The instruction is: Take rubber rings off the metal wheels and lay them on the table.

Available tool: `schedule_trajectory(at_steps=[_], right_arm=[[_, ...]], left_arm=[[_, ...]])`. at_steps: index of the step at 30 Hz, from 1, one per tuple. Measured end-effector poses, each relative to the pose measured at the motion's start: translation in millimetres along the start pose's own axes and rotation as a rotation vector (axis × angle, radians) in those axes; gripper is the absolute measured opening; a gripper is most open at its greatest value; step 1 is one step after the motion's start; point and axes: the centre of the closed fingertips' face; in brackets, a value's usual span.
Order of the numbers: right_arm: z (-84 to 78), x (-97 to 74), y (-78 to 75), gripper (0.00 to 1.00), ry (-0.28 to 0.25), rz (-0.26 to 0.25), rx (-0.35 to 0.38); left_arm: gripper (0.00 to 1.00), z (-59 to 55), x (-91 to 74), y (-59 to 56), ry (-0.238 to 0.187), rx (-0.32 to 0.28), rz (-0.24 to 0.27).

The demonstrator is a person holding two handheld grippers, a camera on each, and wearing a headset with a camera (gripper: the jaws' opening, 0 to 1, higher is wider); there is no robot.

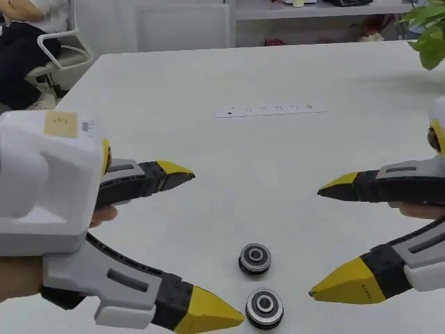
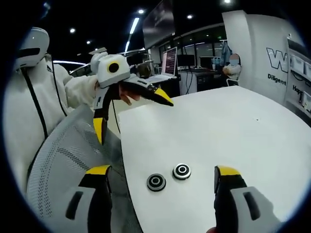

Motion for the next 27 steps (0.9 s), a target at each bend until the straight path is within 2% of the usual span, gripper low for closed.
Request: schedule_trajectory(at_steps=[2, 4, 6, 10, 13, 20, 23, 27], right_arm=[[0.7, 4.3, 1.3, 0.82, -0.023, 0.013, 0.009], [2.1, 7.8, -0.1, 0.8, -0.054, 0.0, -0.002], [4.2, 11.4, -0.1, 0.77, -0.091, -0.014, -0.038], [-3.0, 20.4, 9.0, 0.72, -0.073, 0.025, -0.047], [-11.4, 28.6, 13.6, 0.66, -0.053, 0.052, -0.052], [-29.7, 47.6, 24.0, 0.58, 0.0, 0.107, -0.058], [-37.0, 52.9, 22.5, 0.56, 0.016, 0.11, -0.054], [-45.9, 58.3, 21.9, 0.53, 0.044, 0.114, -0.062]], left_arm=[[1.0, -0.4, 4.6, 0.1, 0.006, 0.012, -0.006], [0.99, 0.6, 8.6, 1.8, -0.002, 0.016, -0.005], [0.98, 2.2, 14.3, 5.5, -0.041, -0.009, 0.015], [0.96, -6.4, 27.4, 5.7, -0.068, -0.049, 0.021], [0.94, -13.3, 35.3, 2.3, -0.058, -0.073, 0.005], [0.88, -23.8, 44.9, -9.5, -0.041, -0.039, -0.026], [0.88, -29.6, 48.6, -14.3, -0.032, -0.048, -0.043], [0.85, -31.4, 50.4, -16.9, -0.033, -0.038, -0.054]])
Point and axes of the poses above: the centre of the closed fingertips' face, and the gripper's own axes: x roughly forward along the fingers, y roughly to its left, z roughly out of its top, and after that the axes turned 7 degrees about y, right-handed
